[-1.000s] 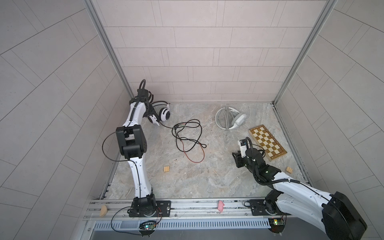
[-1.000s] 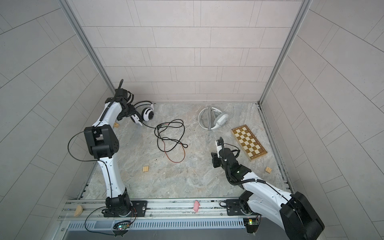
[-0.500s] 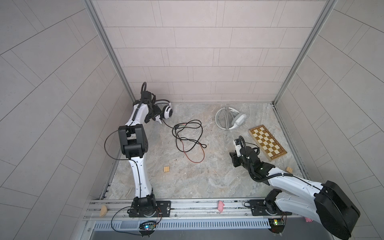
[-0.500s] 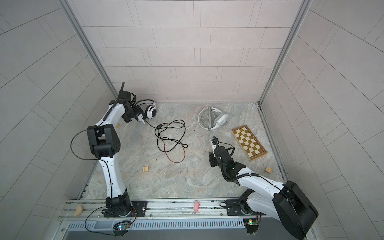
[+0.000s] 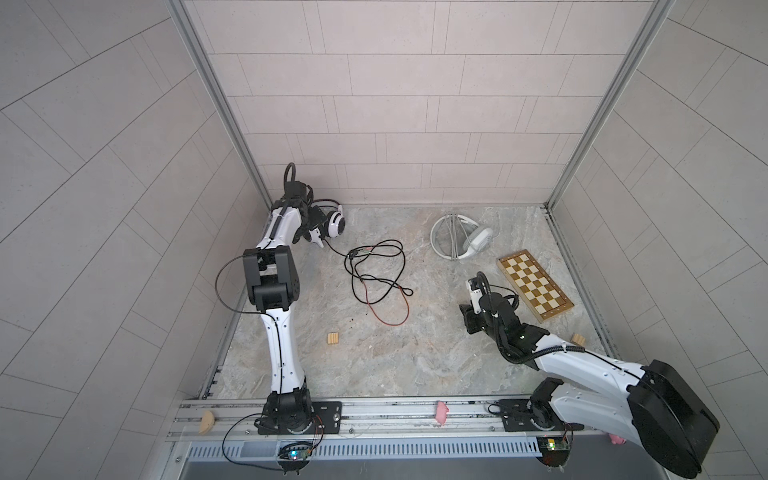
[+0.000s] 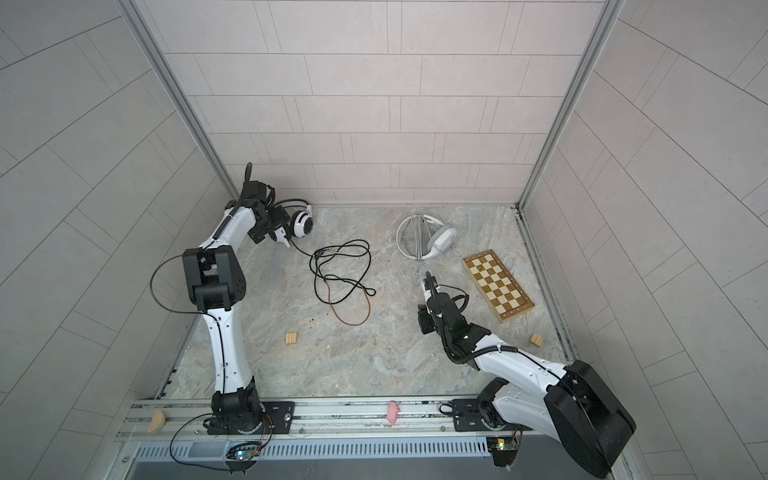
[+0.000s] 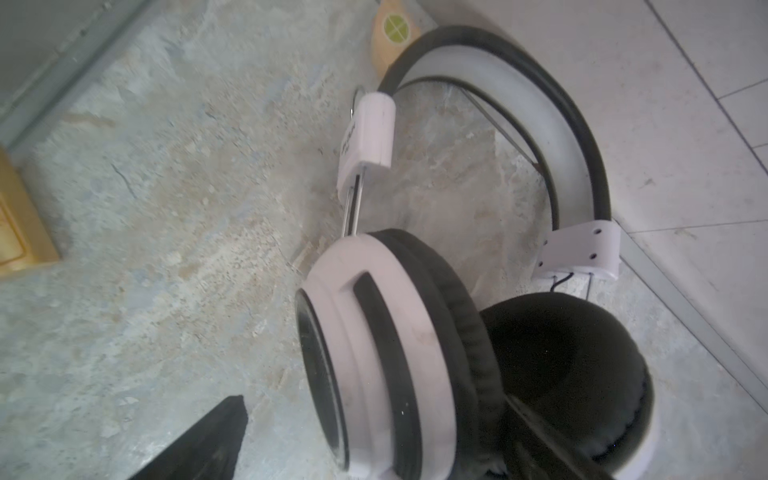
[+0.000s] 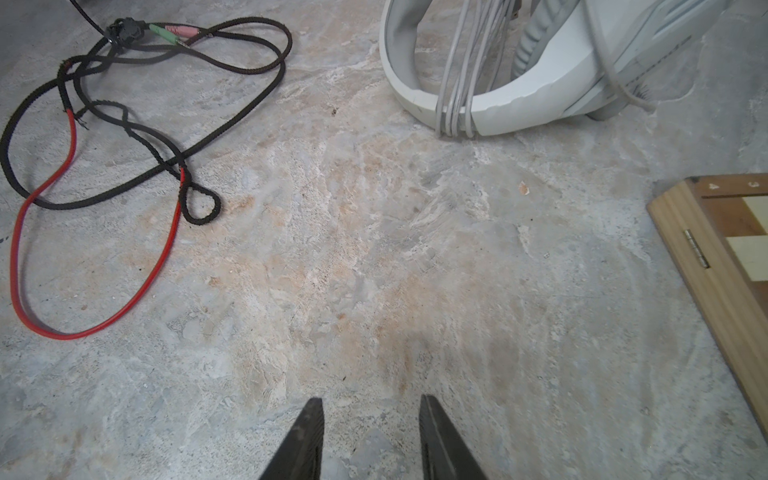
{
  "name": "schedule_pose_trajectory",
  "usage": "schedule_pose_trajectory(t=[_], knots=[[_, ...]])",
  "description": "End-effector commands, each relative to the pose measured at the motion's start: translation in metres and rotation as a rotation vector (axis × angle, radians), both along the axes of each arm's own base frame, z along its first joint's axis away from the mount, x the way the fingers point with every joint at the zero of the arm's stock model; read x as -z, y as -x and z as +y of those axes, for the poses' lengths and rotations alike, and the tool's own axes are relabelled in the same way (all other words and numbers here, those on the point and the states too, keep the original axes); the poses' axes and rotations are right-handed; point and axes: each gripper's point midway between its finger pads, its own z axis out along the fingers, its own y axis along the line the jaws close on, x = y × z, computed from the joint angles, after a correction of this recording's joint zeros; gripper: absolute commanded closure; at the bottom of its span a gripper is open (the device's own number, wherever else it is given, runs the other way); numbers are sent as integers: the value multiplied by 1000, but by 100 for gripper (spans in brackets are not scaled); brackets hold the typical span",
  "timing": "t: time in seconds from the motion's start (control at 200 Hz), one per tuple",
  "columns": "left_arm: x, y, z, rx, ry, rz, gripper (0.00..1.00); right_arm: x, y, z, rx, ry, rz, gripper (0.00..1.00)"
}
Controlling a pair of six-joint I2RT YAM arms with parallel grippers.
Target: Wrap the headphones
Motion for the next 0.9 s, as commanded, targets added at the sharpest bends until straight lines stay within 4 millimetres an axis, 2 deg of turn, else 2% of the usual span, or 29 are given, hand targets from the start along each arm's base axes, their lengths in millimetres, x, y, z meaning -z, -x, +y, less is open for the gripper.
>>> schedule_pose_trajectory(t=[0.0, 0.2, 0.315, 0.375, 0.53, 0.691, 0.736, 0.791, 0.896], knots=[[3, -4, 6, -11, -126, 55, 0, -8, -5, 0, 9, 19, -20, 61], [36, 0, -4, 39, -113, 148, 6, -12, -4, -7, 29, 34, -38, 61], [38, 10, -5, 52, -111, 177, 12, -14, -3, -8, 30, 29, -41, 61], [34, 15, -6, 63, -108, 192, 22, -15, -2, -6, 22, 18, -42, 61], [5, 33, -16, 98, -75, 175, 44, -15, 0, -4, 15, 4, -38, 60], [-45, 61, -35, 114, -55, 60, 60, -8, -1, 8, -14, -39, -9, 60], [-62, 70, -45, 127, -55, 13, 65, -7, -3, 16, -34, -67, 8, 60], [-81, 80, -56, 146, -67, -43, 66, -7, -6, 30, -61, -110, 43, 60], [-119, 99, -76, 172, -95, -157, 72, -25, -17, 71, -126, -225, 137, 58]])
